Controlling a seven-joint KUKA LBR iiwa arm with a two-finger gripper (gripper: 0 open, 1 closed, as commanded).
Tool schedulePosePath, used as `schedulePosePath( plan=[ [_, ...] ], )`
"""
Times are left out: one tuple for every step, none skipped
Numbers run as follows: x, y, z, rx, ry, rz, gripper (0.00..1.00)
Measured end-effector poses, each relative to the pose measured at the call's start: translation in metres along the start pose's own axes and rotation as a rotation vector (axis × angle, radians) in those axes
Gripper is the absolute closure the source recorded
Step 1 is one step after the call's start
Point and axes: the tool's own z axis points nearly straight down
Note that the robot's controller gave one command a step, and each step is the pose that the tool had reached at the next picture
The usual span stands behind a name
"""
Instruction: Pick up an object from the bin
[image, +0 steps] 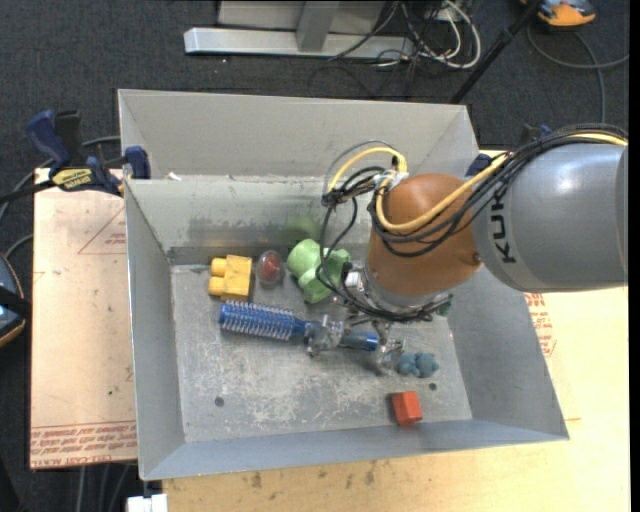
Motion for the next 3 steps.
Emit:
schedulePosePath(
  plan=[
    [-0.11, 0.016, -0.036, 0.001, -0.002, 0.109, 0.0],
    [-0.021, -0.029, 0.003, 0.002, -0.005, 0.041, 0.0],
    [-0.08, 0.017, -0.062, 0.004, -0.002, 0.045, 0.0]
  ],
)
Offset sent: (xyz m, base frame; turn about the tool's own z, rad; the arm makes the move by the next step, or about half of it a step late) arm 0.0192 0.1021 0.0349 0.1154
